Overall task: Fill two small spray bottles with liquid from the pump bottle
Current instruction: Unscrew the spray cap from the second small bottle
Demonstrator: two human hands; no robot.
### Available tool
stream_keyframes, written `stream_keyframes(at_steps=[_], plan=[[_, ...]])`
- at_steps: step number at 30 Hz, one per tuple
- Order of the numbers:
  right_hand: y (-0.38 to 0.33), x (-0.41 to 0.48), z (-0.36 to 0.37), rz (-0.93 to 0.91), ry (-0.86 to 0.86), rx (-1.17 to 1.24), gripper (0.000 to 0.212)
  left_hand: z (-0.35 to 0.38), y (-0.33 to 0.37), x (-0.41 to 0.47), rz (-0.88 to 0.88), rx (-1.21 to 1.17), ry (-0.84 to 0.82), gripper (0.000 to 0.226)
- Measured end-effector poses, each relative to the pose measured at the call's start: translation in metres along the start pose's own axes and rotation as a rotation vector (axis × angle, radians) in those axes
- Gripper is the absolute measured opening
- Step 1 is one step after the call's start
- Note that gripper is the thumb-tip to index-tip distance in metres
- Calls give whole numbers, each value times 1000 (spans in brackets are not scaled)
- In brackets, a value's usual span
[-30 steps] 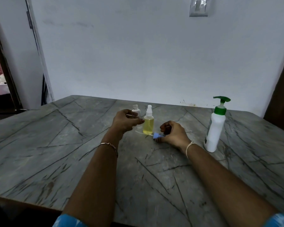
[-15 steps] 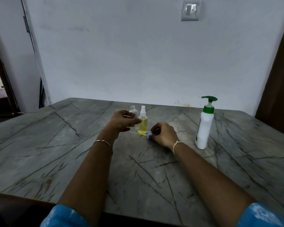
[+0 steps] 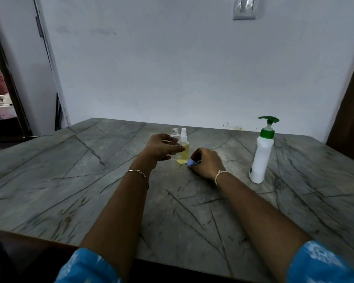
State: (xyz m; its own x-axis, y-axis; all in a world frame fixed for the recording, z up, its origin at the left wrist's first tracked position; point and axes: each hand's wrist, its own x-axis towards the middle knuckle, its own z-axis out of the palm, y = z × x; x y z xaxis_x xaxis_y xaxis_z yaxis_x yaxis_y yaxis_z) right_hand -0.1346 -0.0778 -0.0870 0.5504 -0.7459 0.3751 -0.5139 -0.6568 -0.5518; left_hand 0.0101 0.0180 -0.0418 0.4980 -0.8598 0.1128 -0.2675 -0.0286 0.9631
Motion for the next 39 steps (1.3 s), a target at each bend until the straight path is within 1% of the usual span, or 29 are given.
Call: stream_keyframes(at_steps=[5, 12, 19, 22, 26, 29, 35, 39], plan=[[0, -2, -2, -1, -12, -4, 28, 3, -4, -4, 3, 36, 26, 44], [-2, -8, -9, 5, -10, -21, 42, 0, 1, -12, 24, 24, 34, 42], [1, -17, -26, 31, 14, -21, 48, 2, 12, -17, 28, -13, 48, 43], [2, -25, -35, 30, 39, -17, 45, 7, 13, -22, 14, -15, 18, 43], [9, -42, -45, 24, 127, -8, 30, 21, 10, -33, 13, -16, -31, 42], [16, -56, -54, 29, 237, 14, 18, 38, 11, -41, 23, -36, -65, 41], [30, -77, -84, 114, 454, 62, 24, 83, 12, -57, 51, 12, -150, 44], [37, -85, -101, 67, 555, 73, 27, 105, 9, -58, 71, 52, -151, 49]])
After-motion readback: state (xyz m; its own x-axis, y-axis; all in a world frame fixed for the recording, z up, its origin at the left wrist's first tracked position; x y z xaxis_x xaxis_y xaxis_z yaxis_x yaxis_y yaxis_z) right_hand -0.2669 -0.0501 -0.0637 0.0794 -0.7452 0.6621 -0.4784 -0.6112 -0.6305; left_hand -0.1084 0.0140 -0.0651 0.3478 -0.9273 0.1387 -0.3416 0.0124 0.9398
